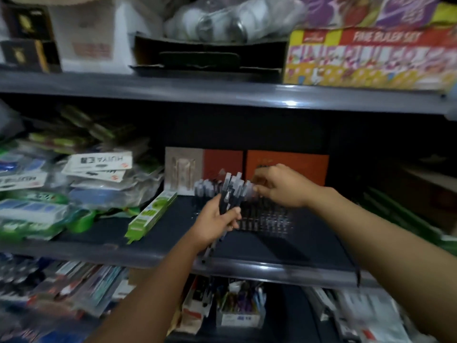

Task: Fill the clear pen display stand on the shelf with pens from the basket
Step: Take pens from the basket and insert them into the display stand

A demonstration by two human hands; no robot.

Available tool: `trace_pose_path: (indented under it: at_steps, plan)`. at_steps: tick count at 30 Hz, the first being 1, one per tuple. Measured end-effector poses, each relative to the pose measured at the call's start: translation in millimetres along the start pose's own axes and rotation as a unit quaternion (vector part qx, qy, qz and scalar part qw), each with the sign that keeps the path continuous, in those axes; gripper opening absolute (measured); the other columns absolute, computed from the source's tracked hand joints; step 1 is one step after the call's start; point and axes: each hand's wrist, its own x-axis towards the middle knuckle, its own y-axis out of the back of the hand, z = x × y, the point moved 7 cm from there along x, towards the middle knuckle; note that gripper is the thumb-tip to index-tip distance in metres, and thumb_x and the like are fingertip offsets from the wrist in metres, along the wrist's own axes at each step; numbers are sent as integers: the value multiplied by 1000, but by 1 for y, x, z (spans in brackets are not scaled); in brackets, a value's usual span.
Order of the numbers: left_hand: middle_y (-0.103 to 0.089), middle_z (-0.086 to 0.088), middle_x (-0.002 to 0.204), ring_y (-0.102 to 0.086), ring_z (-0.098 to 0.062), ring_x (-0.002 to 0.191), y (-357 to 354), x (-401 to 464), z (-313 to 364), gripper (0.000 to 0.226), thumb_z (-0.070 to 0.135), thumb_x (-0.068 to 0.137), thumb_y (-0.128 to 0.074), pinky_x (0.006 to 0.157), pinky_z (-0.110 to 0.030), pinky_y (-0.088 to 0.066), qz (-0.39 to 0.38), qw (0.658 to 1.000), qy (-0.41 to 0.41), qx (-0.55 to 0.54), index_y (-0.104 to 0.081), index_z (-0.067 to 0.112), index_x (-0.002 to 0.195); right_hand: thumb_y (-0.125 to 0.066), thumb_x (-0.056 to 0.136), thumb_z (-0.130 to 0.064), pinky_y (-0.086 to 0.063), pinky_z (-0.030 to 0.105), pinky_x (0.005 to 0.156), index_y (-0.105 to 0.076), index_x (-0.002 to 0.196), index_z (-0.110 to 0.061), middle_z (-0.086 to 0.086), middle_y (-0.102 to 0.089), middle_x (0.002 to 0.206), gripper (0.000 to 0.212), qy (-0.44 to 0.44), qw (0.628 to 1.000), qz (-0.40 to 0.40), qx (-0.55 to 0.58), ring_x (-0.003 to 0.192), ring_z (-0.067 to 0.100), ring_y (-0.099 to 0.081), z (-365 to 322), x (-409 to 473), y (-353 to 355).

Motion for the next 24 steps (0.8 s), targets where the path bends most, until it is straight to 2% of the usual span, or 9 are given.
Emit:
trace_pose_path:
  at_steps: [5, 7, 10, 17, 21, 24]
  plan:
    - [-65, -1, 82, -61, -16, 69, -25, 28, 10, 34, 19, 94, -55, 70, -29, -55, -29, 999, -4, -18, -47, 9, 125, -59, 93, -31, -51, 36, 79, -66, 108, -17, 1, -71, 98, 21, -19, 998, 26, 51, 90, 19, -63, 35, 4, 16]
    - [-65, -2, 82, -61, -17, 69, -34, 35, 15, 29, 18, 95, -55, 73, -36, -54, -36, 999, -17, -22, -49, 10, 122, -61, 93, -26, -47, 30, 74, -67, 104, -15, 0, -70, 93, 17, -20, 998, 24, 59, 83, 14, -60, 42, 6, 19]
    - [-65, -3, 82, -62, -18, 69, -44, 44, 17, 18, 15, 95, -54, 74, -43, -55, -41, 998, -35, -27, -53, 15, 112, -62, 92, -19, -44, 29, 68, -68, 92, -10, 2, -68, 84, 11, -29, 996, 29, 73, 76, 15, -59, 52, 8, 21]
    - [-65, -10, 84, -65, -17, 71, -49, 55, 3, 17, 12, 96, -50, 65, -26, -55, -25, 999, -22, -42, -53, 14, 112, -58, 89, -4, -47, 32, 67, -64, 89, -7, 8, -68, 81, 7, -43, 992, 54, 102, 74, 21, -62, 67, 8, 17]
    - [-66, -8, 84, -67, -20, 77, -31, 59, -13, 9, 10, 95, -51, 65, -26, -55, 23, 999, -2, -37, -55, 18, 100, -55, 88, -2, -42, 19, 55, -64, 88, -7, 6, -67, 78, 10, -73, 987, 86, 117, 68, 18, -60, 81, 9, 25]
    - [-65, -11, 85, -66, -23, 78, -20, 60, -20, 9, 9, 95, -51, 67, -30, -56, 40, 999, 8, -31, -54, 17, 97, -55, 89, -2, -44, 21, 57, -64, 89, -6, 2, -64, 75, 11, -80, 986, 92, 113, 66, 12, -59, 87, 11, 26]
